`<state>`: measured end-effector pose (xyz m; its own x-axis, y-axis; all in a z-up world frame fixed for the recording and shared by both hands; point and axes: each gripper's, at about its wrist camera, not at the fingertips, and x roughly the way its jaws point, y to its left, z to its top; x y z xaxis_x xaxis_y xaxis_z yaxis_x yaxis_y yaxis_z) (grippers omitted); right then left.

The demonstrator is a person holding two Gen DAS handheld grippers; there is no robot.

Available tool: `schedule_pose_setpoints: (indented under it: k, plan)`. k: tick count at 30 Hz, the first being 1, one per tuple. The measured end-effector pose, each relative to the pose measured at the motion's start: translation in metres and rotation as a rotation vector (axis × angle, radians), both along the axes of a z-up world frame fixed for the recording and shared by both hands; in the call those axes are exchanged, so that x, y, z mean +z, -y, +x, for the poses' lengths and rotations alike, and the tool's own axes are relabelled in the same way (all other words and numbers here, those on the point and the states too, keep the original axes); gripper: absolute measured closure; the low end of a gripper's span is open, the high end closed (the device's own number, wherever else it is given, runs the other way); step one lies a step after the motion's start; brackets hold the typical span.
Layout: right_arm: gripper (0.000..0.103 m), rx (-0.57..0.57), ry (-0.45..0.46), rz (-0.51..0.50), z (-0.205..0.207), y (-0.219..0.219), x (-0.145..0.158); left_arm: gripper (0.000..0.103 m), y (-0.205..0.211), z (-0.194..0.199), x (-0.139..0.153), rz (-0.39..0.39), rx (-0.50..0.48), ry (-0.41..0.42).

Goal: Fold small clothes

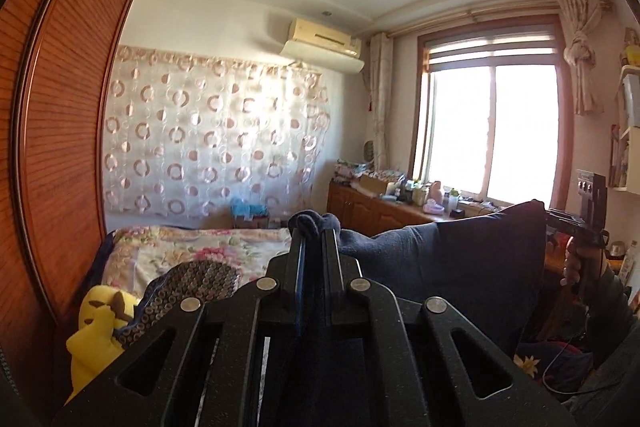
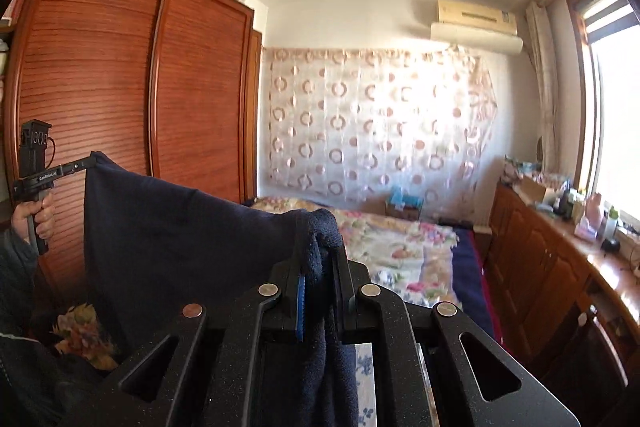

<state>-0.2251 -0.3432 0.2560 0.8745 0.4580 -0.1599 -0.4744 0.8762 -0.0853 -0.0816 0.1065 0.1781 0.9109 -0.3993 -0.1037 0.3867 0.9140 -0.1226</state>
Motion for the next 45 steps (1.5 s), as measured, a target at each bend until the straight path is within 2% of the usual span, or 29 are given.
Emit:
schedule_pose_setpoints:
  k: [5,8,11,14,17,22,23,24,26,28,30,31,32,35,37,42,45]
  plan:
    - [0.093,0.000,0.081,-0.031,-0.010,0.000,0.008,0.095,-0.008,0.002,0.025,0.007,0.023,0.045]
    - [0.093,-0.014,0.109,-0.043,-0.011,0.002,0.018,0.095,-0.015,0.022,0.032,0.009,0.039,0.030]
    - [0.093,-0.028,0.111,-0.068,0.003,-0.004,0.016,0.095,-0.013,0.050,0.029,0.050,0.080,0.011]
    - [0.093,-0.048,0.066,-0.098,0.036,-0.017,0.005,0.095,-0.012,0.096,0.011,0.063,0.101,-0.053]
    - [0.093,-0.070,-0.011,-0.126,0.096,-0.038,-0.006,0.095,-0.004,0.142,-0.015,0.108,0.139,-0.113]
    - [0.093,-0.142,-0.150,-0.128,0.215,-0.062,-0.062,0.093,0.007,0.240,-0.081,0.189,0.218,-0.191]
    - [0.088,-0.165,-0.186,-0.118,0.241,-0.068,-0.077,0.090,0.008,0.259,-0.093,0.205,0.216,-0.210]
    - [0.073,-0.199,-0.231,-0.117,0.267,-0.075,-0.095,0.078,0.008,0.273,-0.103,0.209,0.214,-0.234]
    - [0.054,-0.271,-0.293,-0.121,0.305,-0.087,-0.120,0.068,0.008,0.293,-0.119,0.208,0.206,-0.296]
    - [0.053,-0.328,-0.342,-0.112,0.329,-0.089,-0.144,0.057,0.012,0.296,-0.129,0.210,0.179,-0.331]
    - [0.053,-0.325,-0.378,-0.093,0.337,-0.089,-0.157,0.048,0.019,0.287,-0.136,0.216,0.142,-0.348]
    - [0.053,-0.323,-0.390,-0.091,0.338,-0.090,-0.162,0.033,0.023,0.280,-0.138,0.220,0.126,-0.356]
    - [0.053,-0.318,-0.399,-0.094,0.339,-0.092,-0.164,0.023,0.028,0.273,-0.137,0.220,0.115,-0.360]
    - [0.053,-0.299,-0.425,-0.116,0.341,-0.087,-0.166,0.023,0.039,0.251,-0.141,0.223,0.076,-0.391]
    - [0.053,-0.279,-0.442,-0.125,0.344,-0.074,-0.153,0.023,0.044,0.238,-0.144,0.242,0.076,-0.399]
    - [0.040,-0.258,-0.471,-0.114,0.329,-0.050,-0.136,0.023,0.053,0.213,-0.162,0.263,0.059,-0.441]
    - [0.040,-0.248,-0.530,-0.110,0.330,-0.045,-0.151,0.023,0.058,0.202,-0.177,0.262,0.045,-0.481]
